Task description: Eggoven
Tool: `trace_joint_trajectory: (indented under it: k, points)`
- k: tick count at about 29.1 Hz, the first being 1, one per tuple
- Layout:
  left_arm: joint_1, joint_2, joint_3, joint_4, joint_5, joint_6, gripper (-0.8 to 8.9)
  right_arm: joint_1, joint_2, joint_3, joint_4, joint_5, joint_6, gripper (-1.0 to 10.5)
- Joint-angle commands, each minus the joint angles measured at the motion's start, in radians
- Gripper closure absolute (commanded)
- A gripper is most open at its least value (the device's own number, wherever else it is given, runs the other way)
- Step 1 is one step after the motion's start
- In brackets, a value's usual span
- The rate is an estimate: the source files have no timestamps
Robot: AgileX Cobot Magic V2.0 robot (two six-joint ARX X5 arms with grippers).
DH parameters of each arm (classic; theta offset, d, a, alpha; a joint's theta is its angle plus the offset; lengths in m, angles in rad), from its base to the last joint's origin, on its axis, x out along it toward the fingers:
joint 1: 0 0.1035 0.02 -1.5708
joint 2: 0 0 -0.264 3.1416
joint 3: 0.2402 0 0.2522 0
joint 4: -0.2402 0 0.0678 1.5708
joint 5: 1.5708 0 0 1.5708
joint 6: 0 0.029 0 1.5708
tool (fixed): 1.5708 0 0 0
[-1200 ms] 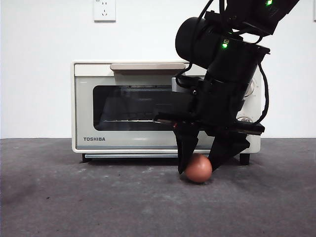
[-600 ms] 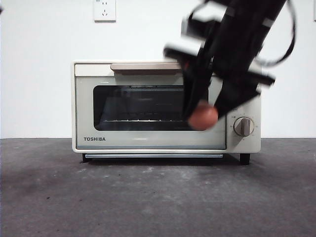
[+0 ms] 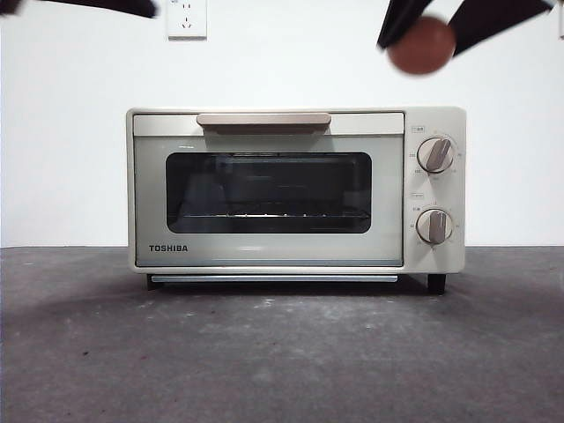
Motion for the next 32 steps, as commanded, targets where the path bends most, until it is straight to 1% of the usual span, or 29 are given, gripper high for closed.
trace_joint_trajectory:
  k: [1, 6, 9, 12, 15, 17, 22, 32]
  points:
    - [-0.025, 0.105, 0.072, 0.007, -0.018, 0.033, 8.06, 0.010, -0.027, 0.018, -0.008, 0.011, -0.012, 9.4]
    - [-0.059, 0.266, 0.179, 0.006, -0.035, 0.067, 8.06, 0.010, -0.083, 0.018, -0.031, 0.014, -0.013, 9.4]
    - [-0.074, 0.335, 0.224, 0.007, -0.069, 0.085, 8.06, 0.010, -0.106, 0.018, -0.048, 0.036, -0.018, 9.4]
    - [-0.085, 0.385, 0.253, 0.008, -0.075, 0.098, 8.06, 0.010, -0.123, 0.018, -0.066, 0.038, -0.030, 9.4]
    - [-0.093, 0.414, 0.258, 0.023, -0.099, 0.106, 8.06, 0.010, -0.136, 0.018, -0.069, 0.045, -0.031, 9.4]
    - [-0.095, 0.426, 0.258, 0.030, -0.101, 0.107, 8.06, 0.010, -0.143, 0.018, -0.069, 0.057, -0.031, 9.4]
    - [-0.102, 0.452, 0.258, 0.038, -0.110, 0.108, 8.06, 0.010, -0.148, 0.018, -0.068, 0.057, -0.034, 9.4]
    - [-0.150, 0.499, 0.258, -0.040, -0.122, 0.144, 8.06, 0.010, -0.147, 0.018, -0.068, 0.058, -0.039, 9.4]
